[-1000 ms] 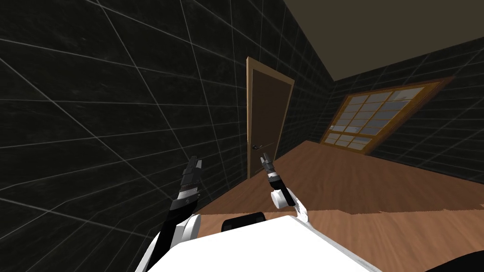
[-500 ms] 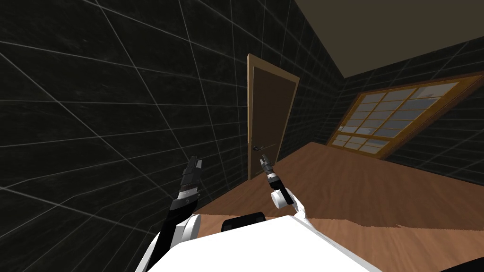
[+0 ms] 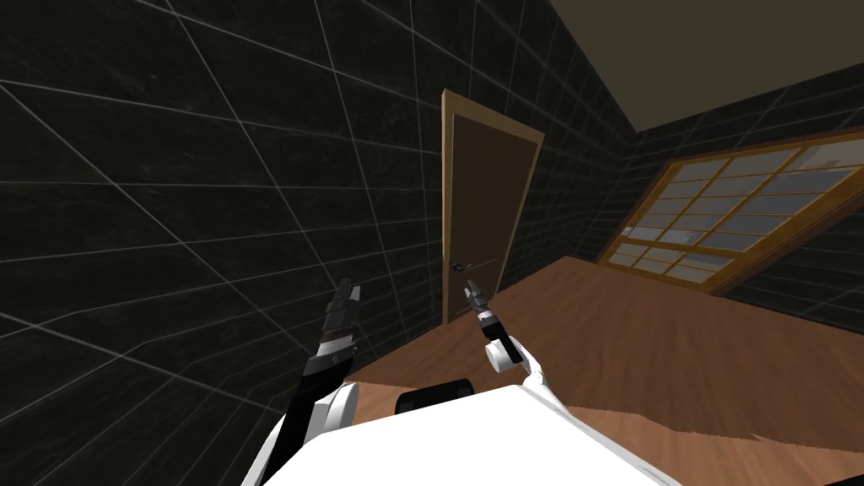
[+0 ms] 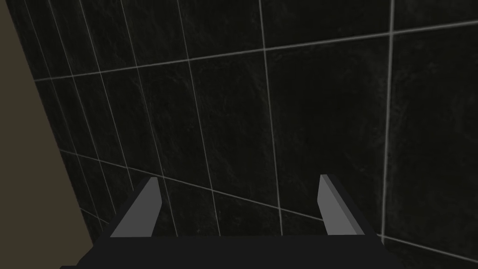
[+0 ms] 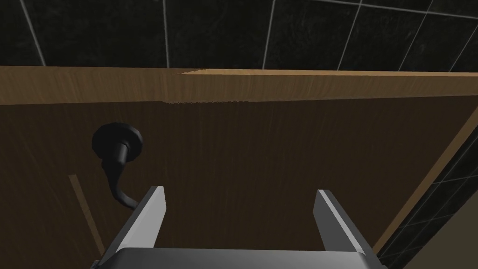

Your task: Pull the door open

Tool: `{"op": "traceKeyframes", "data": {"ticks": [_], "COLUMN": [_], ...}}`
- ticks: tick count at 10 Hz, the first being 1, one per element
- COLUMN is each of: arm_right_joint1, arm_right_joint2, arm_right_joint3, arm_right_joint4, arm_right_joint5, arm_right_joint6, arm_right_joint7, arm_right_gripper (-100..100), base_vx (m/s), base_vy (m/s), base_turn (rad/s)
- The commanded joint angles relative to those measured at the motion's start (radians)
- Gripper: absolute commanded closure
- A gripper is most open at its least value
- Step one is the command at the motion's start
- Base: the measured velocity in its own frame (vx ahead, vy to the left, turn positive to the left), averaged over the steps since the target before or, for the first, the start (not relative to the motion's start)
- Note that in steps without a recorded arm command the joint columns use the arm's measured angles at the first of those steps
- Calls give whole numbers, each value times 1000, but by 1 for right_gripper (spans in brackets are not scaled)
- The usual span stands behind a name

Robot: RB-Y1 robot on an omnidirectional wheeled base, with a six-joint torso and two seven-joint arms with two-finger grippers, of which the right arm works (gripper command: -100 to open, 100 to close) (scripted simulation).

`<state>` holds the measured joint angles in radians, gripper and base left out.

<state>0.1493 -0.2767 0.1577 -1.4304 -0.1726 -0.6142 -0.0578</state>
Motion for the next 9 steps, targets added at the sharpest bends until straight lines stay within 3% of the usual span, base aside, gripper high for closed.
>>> {"op": "traceKeyframes", "data": {"ticks": [1, 5, 9], "arm_right_joint1": [-21, -48, -99], "arm_right_joint2": [-15, -37, -76], "arm_right_joint3": [9, 20, 39], "arm_right_joint4": [50, 146, 281], "arm_right_joint5": [-4, -11, -22], "arm_right_joint6": [-15, -28, -53], "arm_right_joint7": [-11, -26, -53], "arm_right_gripper": [-100, -100, -100], "base_vx": [47, 44, 49], "base_vy": [-96, -84, -94], "base_turn": [154, 68, 109]}}
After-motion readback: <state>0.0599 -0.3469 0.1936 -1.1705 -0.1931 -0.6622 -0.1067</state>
